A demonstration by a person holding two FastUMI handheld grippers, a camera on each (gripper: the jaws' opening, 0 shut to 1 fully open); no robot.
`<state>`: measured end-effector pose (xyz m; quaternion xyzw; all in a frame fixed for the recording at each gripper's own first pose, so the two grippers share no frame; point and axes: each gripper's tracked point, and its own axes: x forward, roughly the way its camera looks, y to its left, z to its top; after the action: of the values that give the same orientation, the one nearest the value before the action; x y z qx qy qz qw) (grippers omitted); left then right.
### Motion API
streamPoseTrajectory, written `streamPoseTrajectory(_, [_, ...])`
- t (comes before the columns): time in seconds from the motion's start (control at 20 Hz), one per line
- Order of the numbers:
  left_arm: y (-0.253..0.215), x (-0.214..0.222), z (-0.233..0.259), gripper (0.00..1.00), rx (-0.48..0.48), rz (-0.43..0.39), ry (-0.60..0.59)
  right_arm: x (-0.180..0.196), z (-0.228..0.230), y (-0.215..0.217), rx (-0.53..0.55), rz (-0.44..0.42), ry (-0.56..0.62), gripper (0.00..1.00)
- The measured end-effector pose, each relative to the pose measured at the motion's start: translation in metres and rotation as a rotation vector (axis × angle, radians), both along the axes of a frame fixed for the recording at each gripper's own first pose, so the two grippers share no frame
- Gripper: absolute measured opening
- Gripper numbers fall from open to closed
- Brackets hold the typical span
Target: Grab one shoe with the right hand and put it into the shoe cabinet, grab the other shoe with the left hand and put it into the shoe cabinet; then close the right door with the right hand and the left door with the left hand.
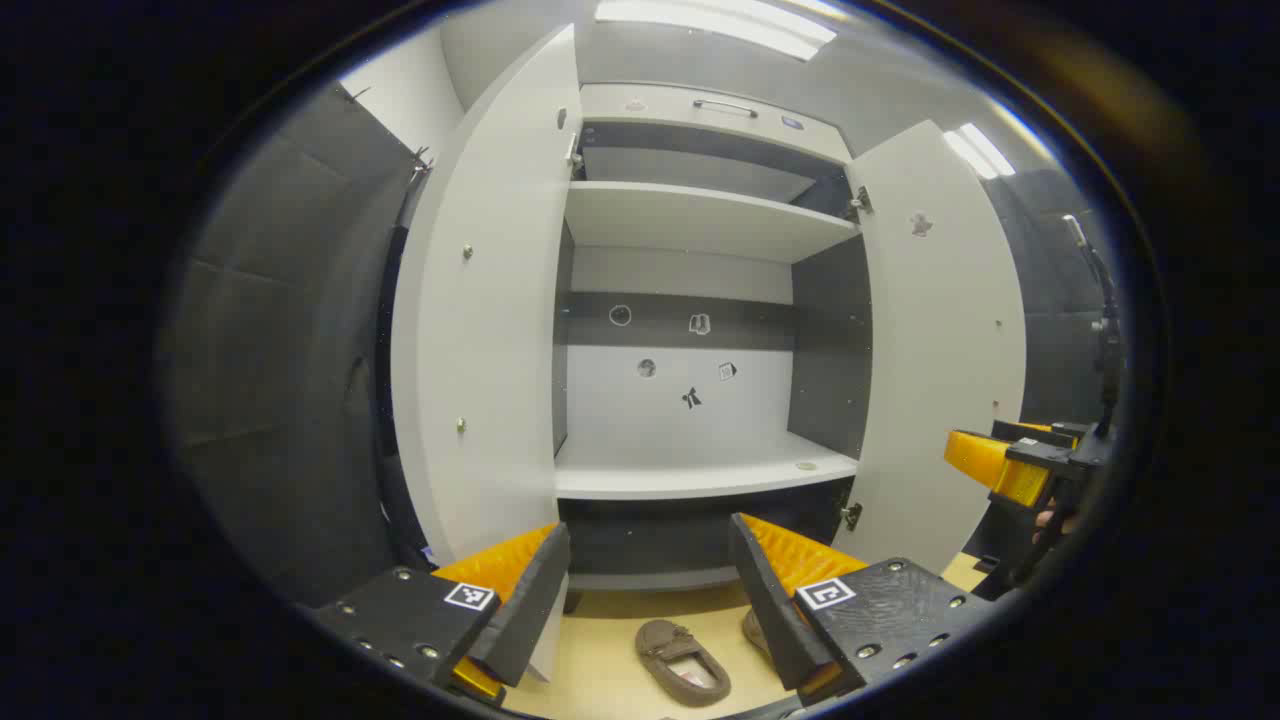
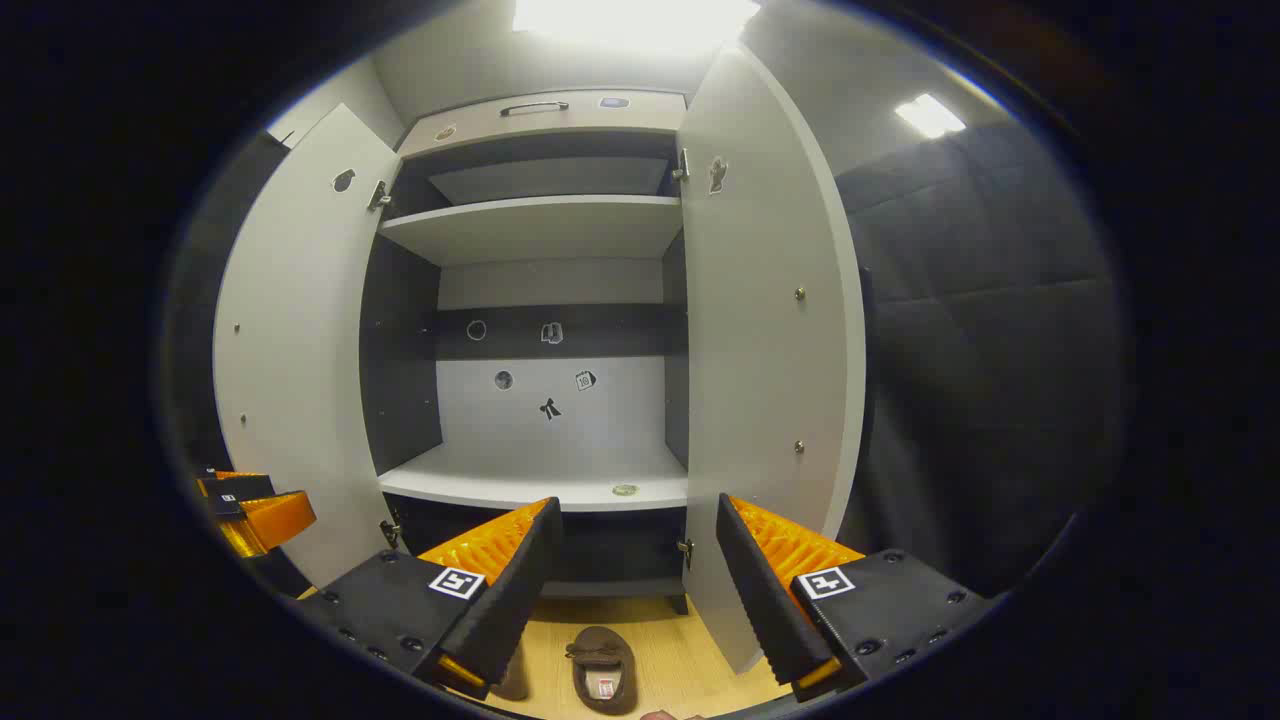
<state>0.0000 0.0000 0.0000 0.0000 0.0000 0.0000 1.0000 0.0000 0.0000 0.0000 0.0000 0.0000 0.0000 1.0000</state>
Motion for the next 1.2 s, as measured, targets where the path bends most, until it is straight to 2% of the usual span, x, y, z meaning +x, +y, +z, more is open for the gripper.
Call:
streamPoseTrajectory(0.1, [0.001,0.000,0.000,0.98,-0.001,0.002,0.001,0.000,-0.001,0.001,-0.001,0.000,0.003,0.96])
streamPoseTrajectory(0.15, [0.002,0.000,-0.001,0.93,-0.001,0.004,0.000,0.001,-0.001,0.001,-0.001,0.000,0.005,0.98])
streamPoseTrajectory(0.4, [0.008,0.001,0.001,0.93,-0.003,0.008,-0.008,0.002,0.000,0.006,-0.002,0.004,0.004,0.98])
streamPoseTrajectory(0.55, [0.008,0.002,0.002,0.93,-0.004,0.009,-0.011,0.002,0.001,0.007,-0.005,0.006,0.004,0.98])
streamPoseTrajectory(0.6, [0.009,0.002,0.003,0.98,-0.002,0.010,-0.013,0.002,0.001,0.007,-0.003,0.007,0.003,0.98])
streamPoseTrajectory(0.8, [0.008,0.000,0.000,0.98,-0.006,0.010,-0.013,0.003,-0.002,0.011,0.015,0.023,0.023,0.98])
streamPoseTrajectory(0.85, [0.008,-0.001,-0.001,0.93,-0.006,0.012,-0.012,0.004,-0.002,0.011,0.016,0.026,0.025,0.97])
streamPoseTrajectory(1.0, [0.009,-0.006,-0.006,0.93,-0.008,0.019,-0.008,0.005,-0.003,0.015,0.016,0.054,0.039,0.97])
streamPoseTrajectory(1.05, [0.010,-0.007,-0.008,0.98,-0.009,0.021,-0.007,0.007,-0.003,0.017,0.021,0.067,0.045,0.98])
streamPoseTrajectory(1.2, [0.013,-0.011,-0.016,0.98,-0.010,0.030,0.001,0.013,-0.016,0.018,0.032,0.067,0.098,0.96])
